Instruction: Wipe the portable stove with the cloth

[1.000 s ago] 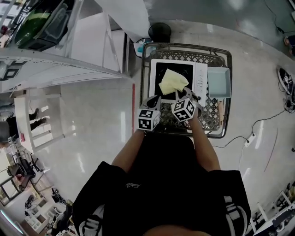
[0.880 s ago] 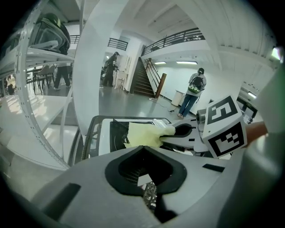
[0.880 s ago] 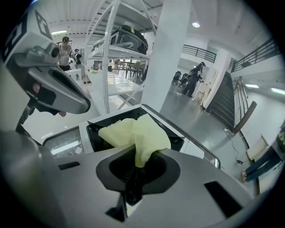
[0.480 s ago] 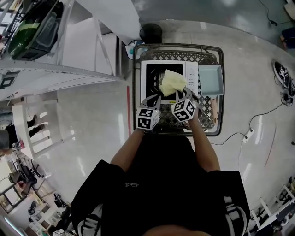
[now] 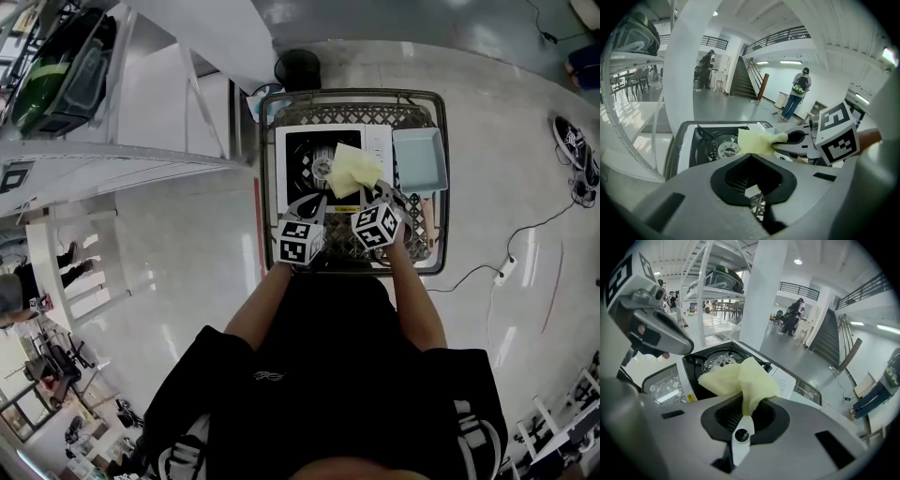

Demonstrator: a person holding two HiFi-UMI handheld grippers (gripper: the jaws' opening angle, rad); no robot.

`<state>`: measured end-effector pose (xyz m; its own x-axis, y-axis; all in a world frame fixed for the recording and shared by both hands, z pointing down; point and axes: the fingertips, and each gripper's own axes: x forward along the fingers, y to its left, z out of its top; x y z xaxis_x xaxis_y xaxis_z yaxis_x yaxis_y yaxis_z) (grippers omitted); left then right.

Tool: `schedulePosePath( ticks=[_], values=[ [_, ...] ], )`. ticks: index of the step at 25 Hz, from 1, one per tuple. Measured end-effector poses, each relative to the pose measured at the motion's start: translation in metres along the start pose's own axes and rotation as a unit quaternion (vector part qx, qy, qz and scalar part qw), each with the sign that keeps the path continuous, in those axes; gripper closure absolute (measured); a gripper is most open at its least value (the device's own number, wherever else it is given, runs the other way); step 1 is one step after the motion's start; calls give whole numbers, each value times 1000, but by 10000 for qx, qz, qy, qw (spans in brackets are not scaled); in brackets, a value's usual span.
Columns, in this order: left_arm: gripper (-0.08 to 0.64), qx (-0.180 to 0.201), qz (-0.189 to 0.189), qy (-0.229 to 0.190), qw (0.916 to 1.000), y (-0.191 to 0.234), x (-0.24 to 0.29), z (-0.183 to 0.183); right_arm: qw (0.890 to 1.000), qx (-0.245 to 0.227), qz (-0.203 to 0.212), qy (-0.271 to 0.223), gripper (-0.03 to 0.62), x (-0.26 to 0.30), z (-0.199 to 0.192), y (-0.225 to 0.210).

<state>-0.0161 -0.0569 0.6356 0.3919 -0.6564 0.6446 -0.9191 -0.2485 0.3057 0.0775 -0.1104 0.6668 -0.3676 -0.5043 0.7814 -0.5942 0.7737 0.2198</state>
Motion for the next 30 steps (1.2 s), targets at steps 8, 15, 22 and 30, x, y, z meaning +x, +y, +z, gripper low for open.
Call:
schedulePosePath(
  ticks=[8,15,22,30],
  values=[
    [543,117,-127,57,9998,-20,16,4,9998,177,-59,118,568,-3,-24,-16],
    [543,154,-158,101,9997,-30,26,6,9994,260,-110,178,568,-5,-39,-27],
    [543,172,-227,132,9995,-41,35,8,9990,344,-150,238,568,-9,-52,-38],
    [543,133,-201,105,9997,-47,42,11,9976,499,-293,374,568,-12,-68,-59]
  ],
)
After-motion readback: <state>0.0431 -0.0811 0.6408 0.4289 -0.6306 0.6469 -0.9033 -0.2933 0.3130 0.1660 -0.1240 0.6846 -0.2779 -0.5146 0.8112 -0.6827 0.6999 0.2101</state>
